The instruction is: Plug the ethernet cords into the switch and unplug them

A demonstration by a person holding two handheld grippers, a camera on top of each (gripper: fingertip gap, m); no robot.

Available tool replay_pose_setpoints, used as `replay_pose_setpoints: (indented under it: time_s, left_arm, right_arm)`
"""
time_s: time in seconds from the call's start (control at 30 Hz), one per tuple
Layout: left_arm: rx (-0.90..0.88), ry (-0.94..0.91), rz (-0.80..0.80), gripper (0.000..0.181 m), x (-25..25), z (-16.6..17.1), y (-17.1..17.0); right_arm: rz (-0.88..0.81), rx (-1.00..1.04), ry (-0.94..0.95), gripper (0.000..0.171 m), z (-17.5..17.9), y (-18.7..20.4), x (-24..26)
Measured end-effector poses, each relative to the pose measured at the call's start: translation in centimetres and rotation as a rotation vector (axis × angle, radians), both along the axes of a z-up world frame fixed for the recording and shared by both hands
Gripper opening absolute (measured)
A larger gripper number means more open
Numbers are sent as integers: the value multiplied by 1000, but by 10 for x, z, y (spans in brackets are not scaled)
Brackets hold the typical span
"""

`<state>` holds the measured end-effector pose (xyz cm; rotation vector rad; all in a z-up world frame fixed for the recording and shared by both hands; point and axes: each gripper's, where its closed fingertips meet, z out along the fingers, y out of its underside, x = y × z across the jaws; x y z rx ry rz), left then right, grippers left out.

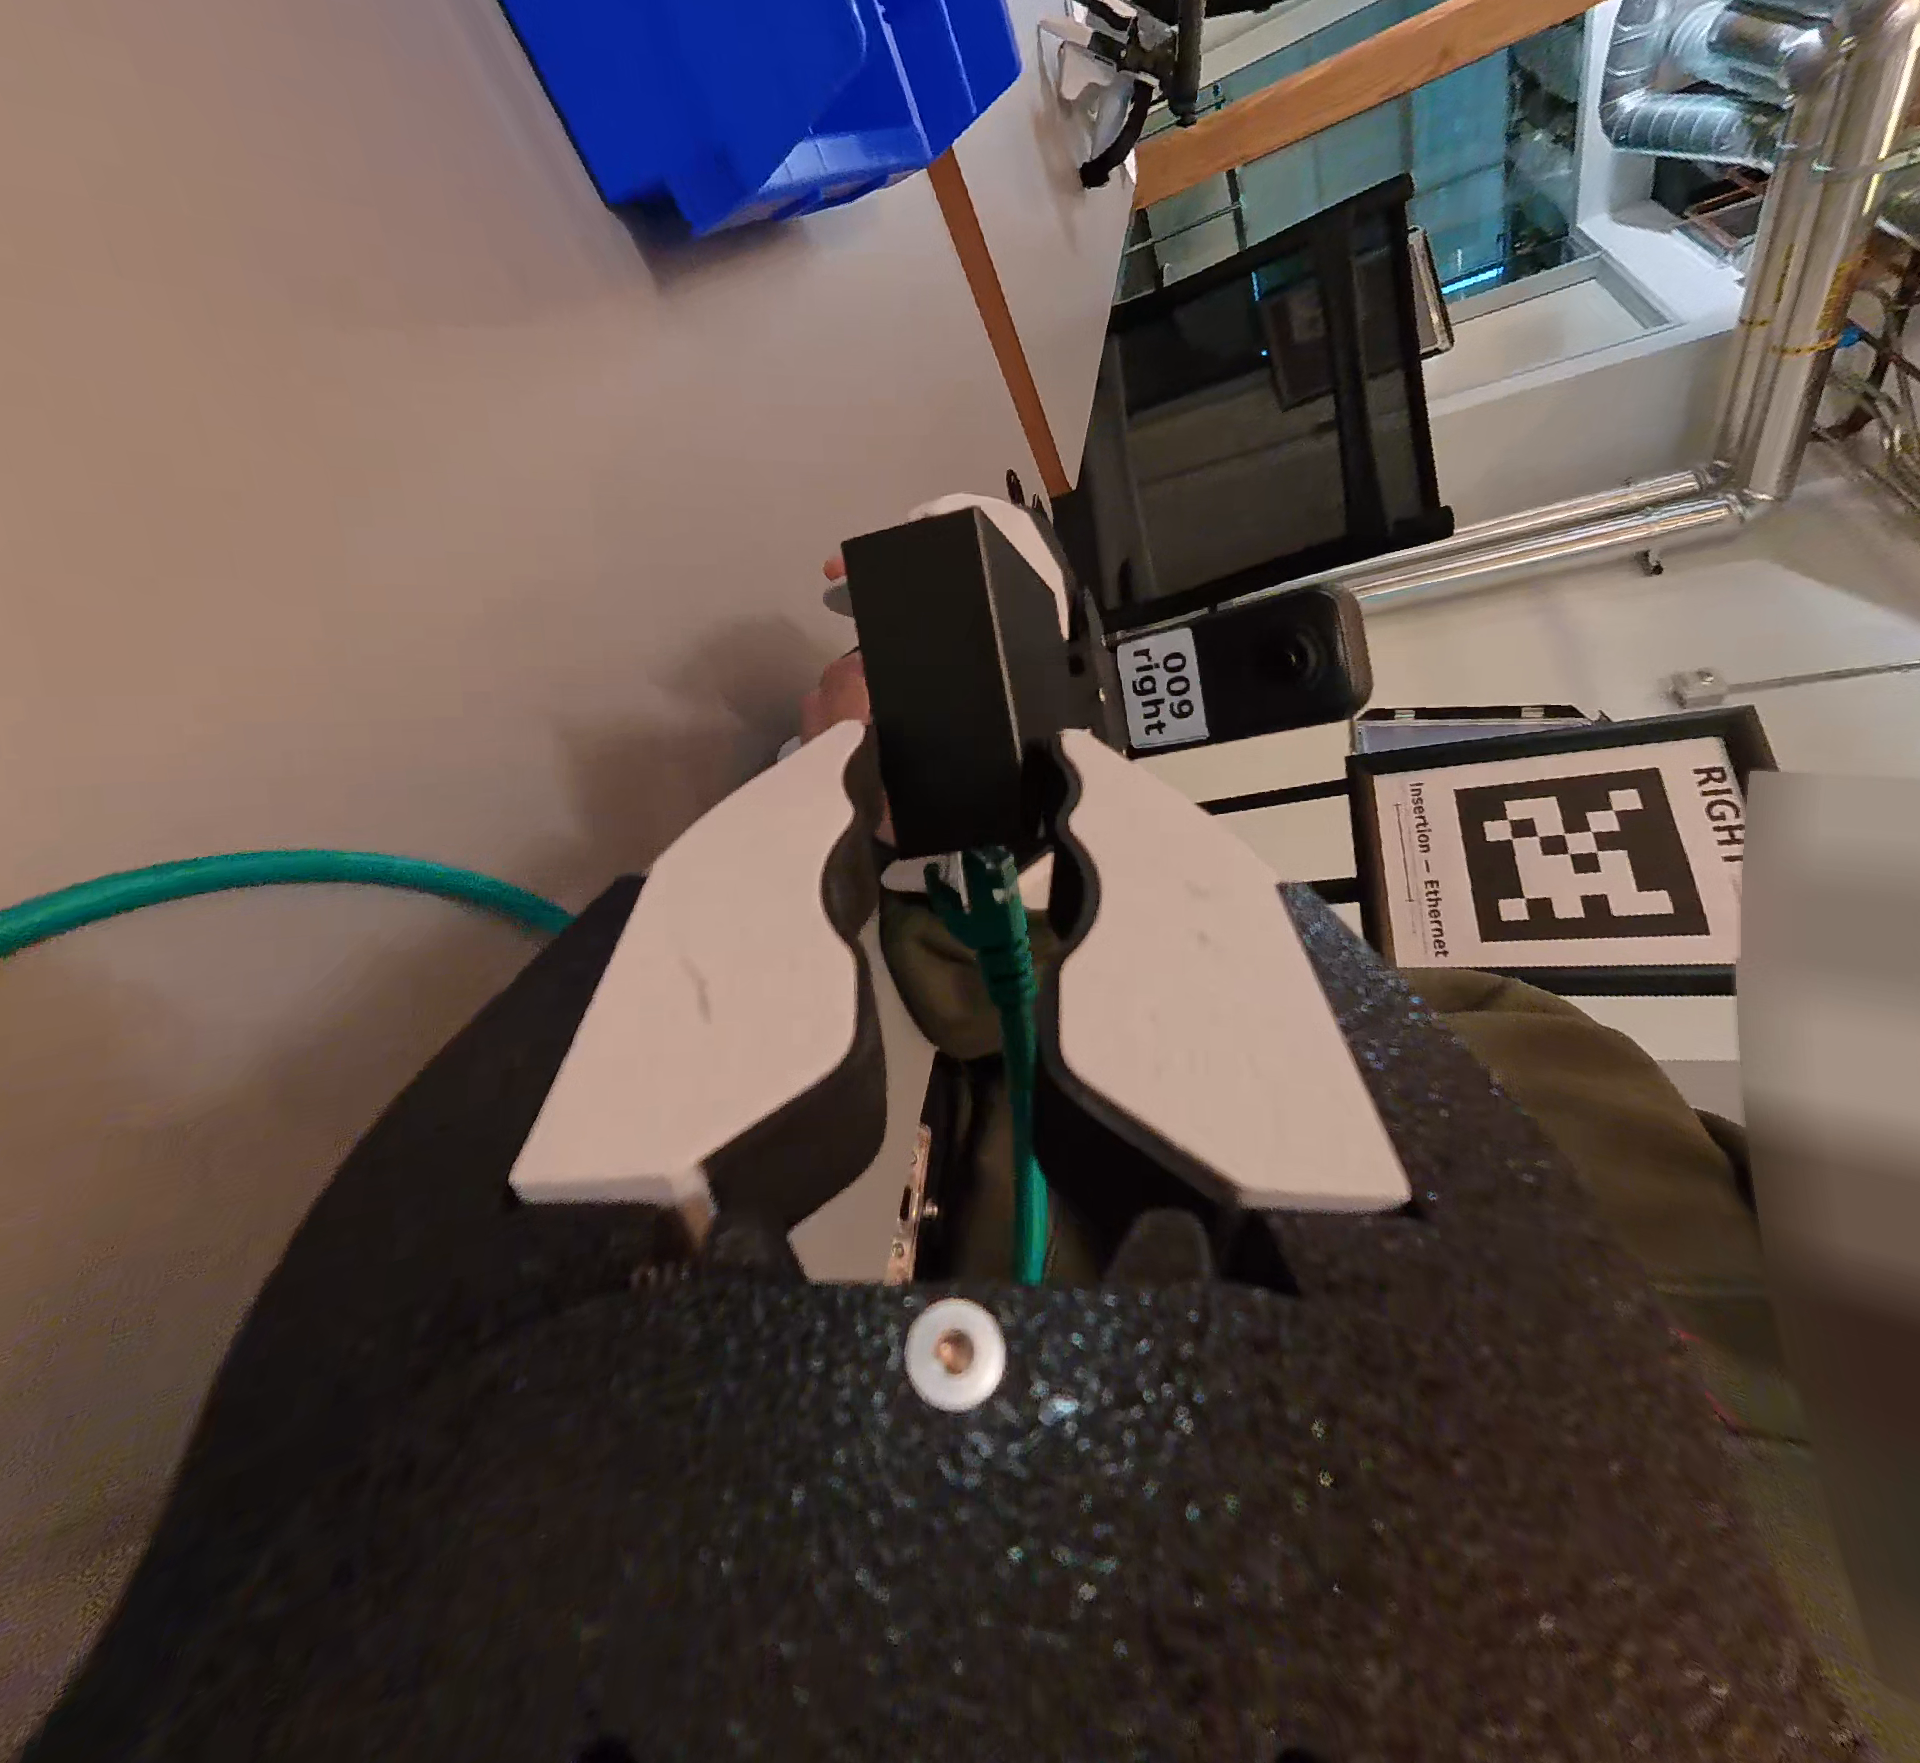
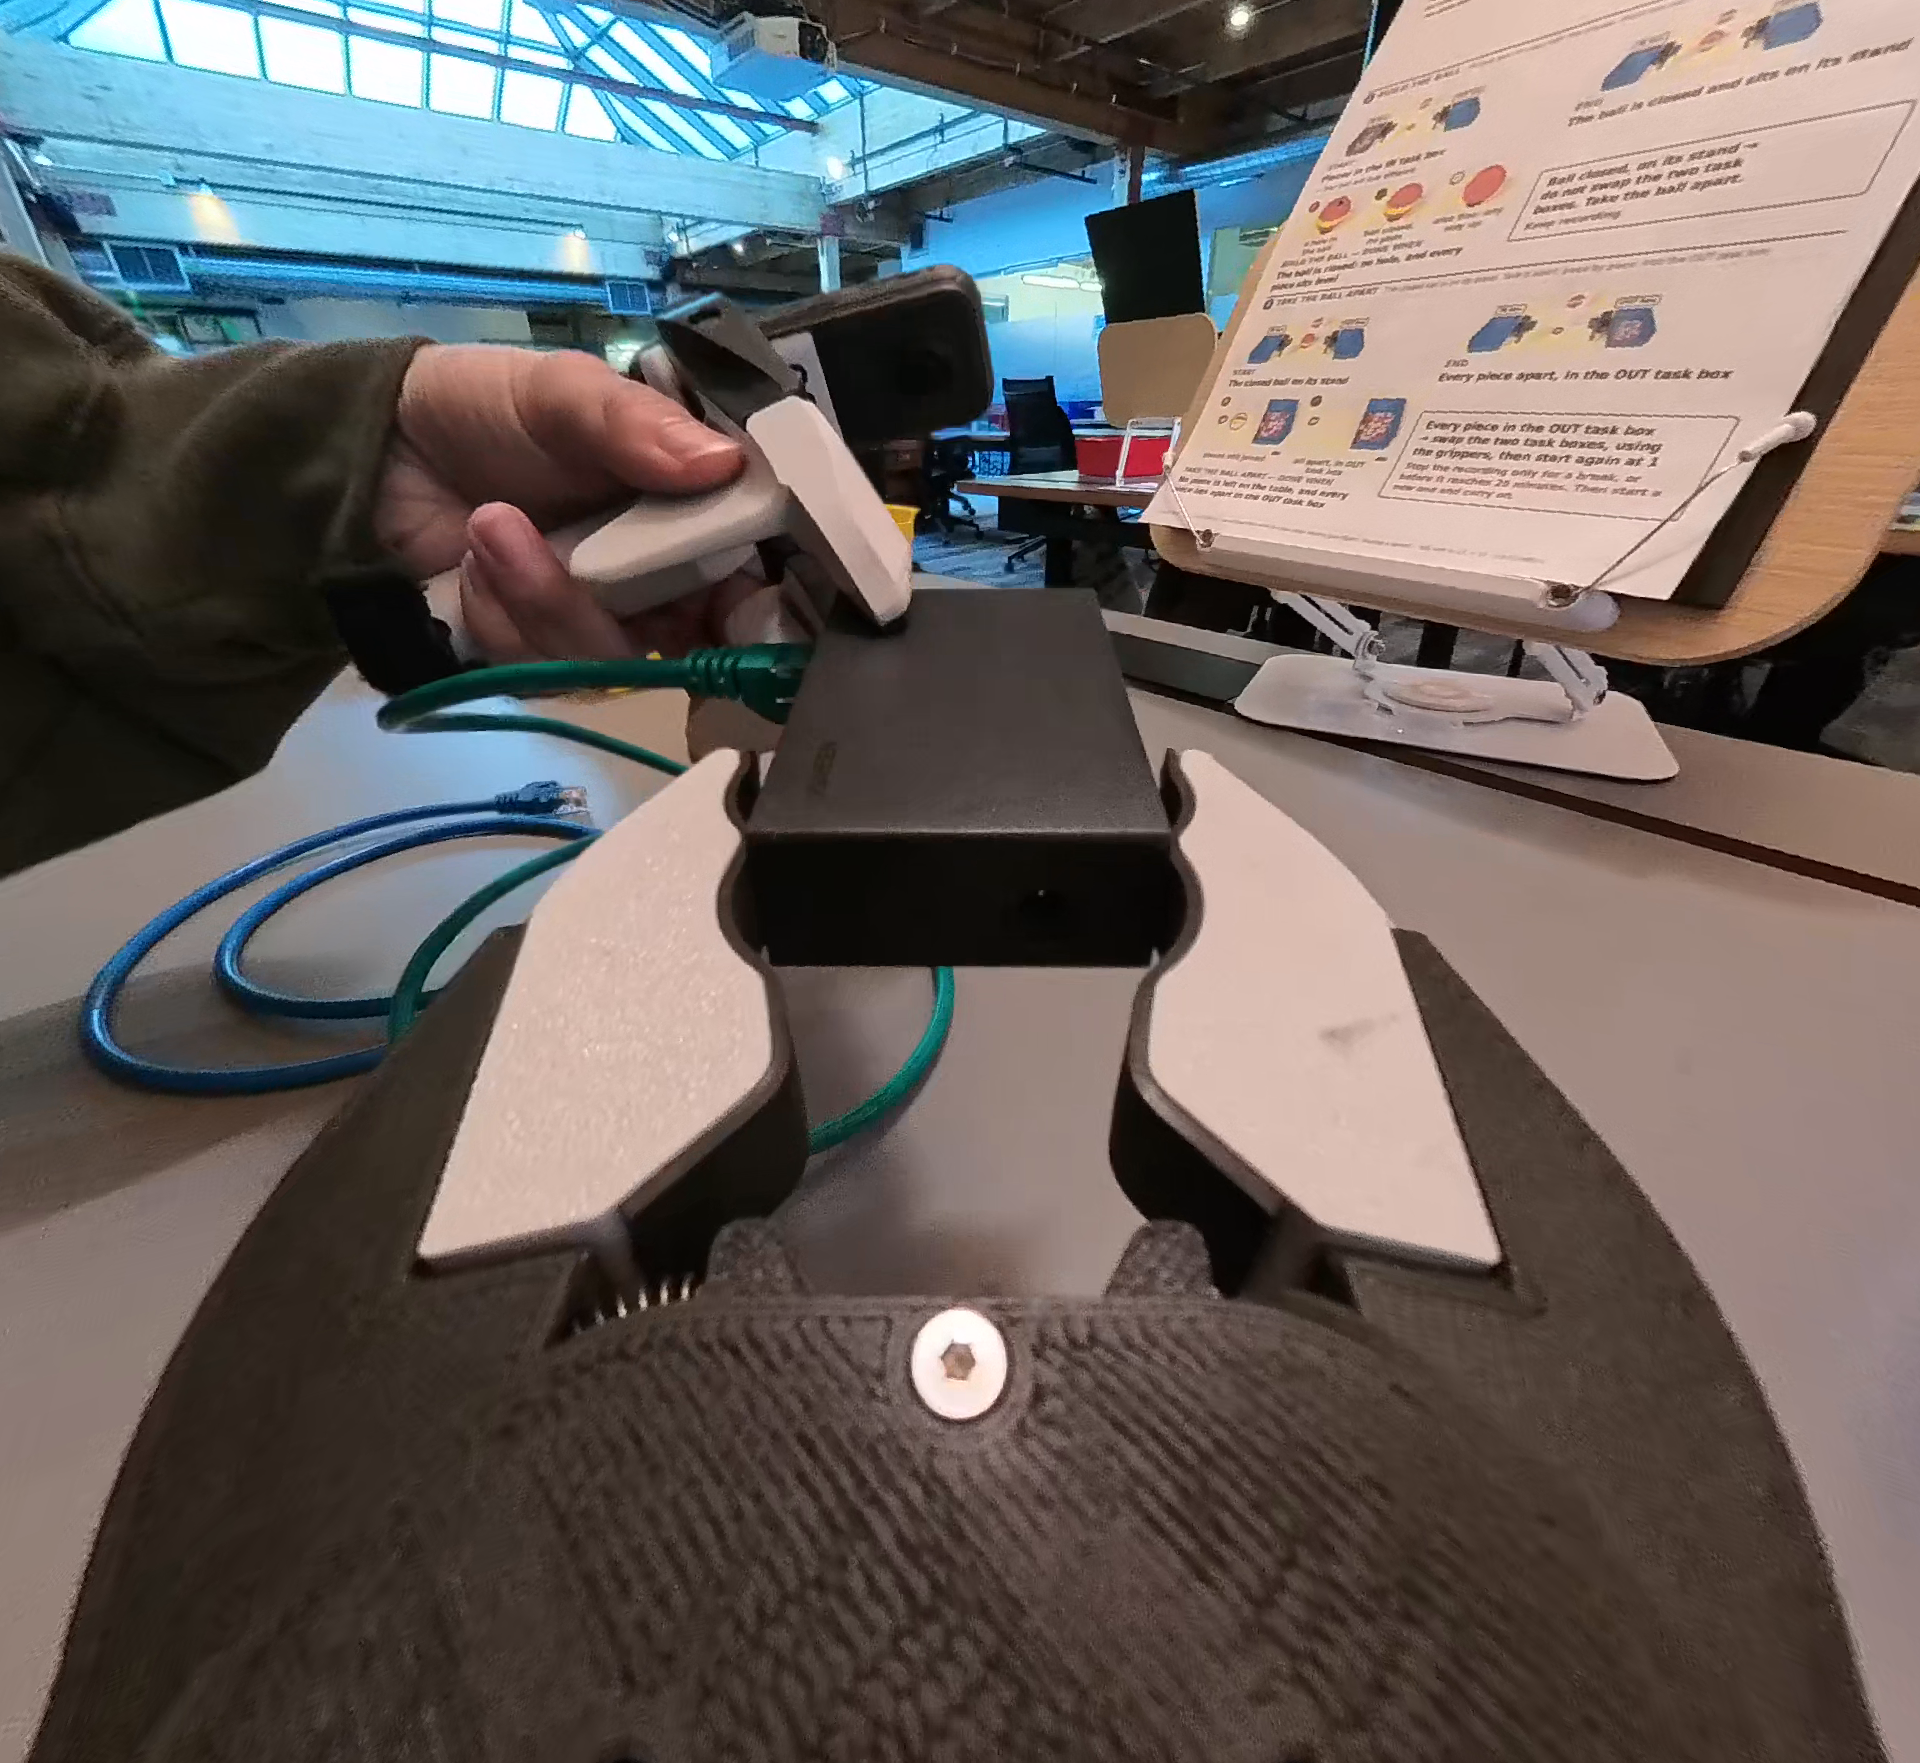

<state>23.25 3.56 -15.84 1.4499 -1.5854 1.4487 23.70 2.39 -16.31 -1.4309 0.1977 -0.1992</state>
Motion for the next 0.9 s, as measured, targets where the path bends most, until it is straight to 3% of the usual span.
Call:
replay_pose_setpoints:
  time_s: [0.63, 0.9]
  left_arm:
    - [55, 11, 26, 27, 5, 8, 15]
    - [123, -74, 89, 30, 13, 5, 23]
  right_arm:
    - [-13, -31, -24, 61, -3, 3, -1]
    - [-50, -63, 6, 62, -7, 4, 2]
